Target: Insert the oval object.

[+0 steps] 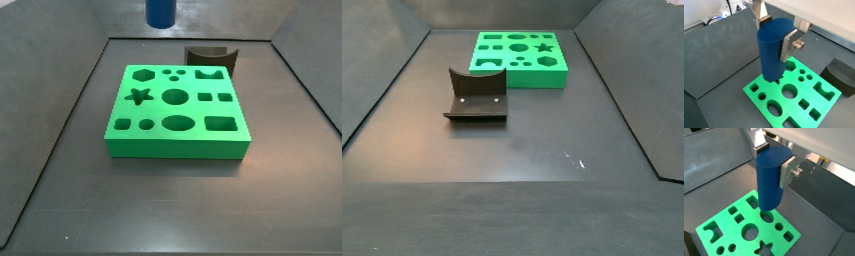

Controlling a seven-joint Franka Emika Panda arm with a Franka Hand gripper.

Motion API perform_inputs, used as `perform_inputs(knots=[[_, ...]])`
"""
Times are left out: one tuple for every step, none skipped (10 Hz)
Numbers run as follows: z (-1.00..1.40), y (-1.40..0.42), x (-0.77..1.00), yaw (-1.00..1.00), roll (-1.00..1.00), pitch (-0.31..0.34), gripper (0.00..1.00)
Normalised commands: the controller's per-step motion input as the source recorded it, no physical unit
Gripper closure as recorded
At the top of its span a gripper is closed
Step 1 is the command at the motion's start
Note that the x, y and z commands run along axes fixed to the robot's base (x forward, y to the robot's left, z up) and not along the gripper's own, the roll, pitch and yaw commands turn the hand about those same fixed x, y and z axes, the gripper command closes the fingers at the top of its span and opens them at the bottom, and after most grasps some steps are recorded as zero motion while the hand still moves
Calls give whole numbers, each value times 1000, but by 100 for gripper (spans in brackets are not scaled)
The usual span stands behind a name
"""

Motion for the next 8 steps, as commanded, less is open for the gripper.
perform_inputs(knots=[[-106, 0, 0, -1000, -40, -69, 100], [-220, 0, 0, -1000, 0, -17, 100], [-491, 0, 0, -1000, 0, -20, 100], [-640, 0, 0, -1000, 0, -14, 100], [-706, 0, 0, -1000, 0, -19, 100], [-834, 0, -57, -1000, 0, -103, 100], [-709, -3, -66, -1000, -4, -139, 100], [-580, 0, -37, -1000, -46, -119, 100]])
